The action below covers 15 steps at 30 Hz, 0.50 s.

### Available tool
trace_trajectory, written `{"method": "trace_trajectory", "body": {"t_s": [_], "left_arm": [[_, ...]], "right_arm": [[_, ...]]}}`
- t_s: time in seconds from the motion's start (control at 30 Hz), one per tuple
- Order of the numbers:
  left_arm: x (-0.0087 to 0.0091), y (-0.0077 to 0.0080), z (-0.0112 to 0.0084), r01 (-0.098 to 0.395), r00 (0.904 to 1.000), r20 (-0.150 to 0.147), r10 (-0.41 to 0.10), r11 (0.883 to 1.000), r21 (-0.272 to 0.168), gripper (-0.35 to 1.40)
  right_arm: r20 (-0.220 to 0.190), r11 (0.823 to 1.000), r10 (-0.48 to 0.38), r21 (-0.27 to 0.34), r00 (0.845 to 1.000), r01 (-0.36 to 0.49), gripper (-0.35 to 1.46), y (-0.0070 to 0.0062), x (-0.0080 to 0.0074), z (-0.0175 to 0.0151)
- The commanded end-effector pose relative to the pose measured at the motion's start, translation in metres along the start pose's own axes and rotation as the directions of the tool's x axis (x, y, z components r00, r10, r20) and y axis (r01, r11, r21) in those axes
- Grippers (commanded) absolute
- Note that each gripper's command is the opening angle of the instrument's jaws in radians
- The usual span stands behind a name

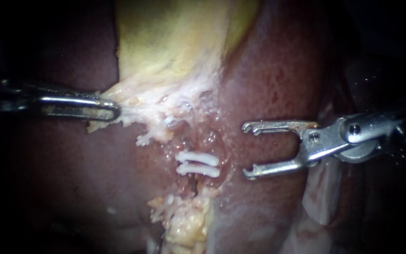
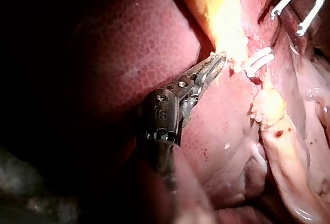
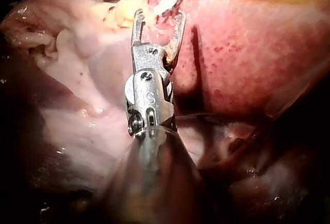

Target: Going back second clip right tube

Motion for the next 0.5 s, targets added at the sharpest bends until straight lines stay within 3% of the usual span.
{"method": "trace_trajectory", "body": {"t_s": [0.03,0.2,0.5], "left_arm": [[-0.0001,-0.0001,0.0004,-0.001,1.0000,0.002,0.001,1.000,-0.006,-0.35],[-0.0006,-0.0003,0.0016,-0.006,1.0000,0.005,0.006,1.000,-0.014,-0.35],[-0.0007,-0.0004,0.0016,-0.007,1.0000,0.005,0.007,1.000,-0.016,-0.35]], "right_arm": [[0.000,1.000,-0.002,0.001,1.000,0.002,0.50,0.0000,0.0000,0.0000],[0.000,1.000,-0.001,0.001,1.000,0.001,0.50,0.0001,0.0001,-0.0002],[-0.001,1.000,-0.011,0.001,1.000,0.011,0.50,0.0001,0.0003,-0.0004]]}}
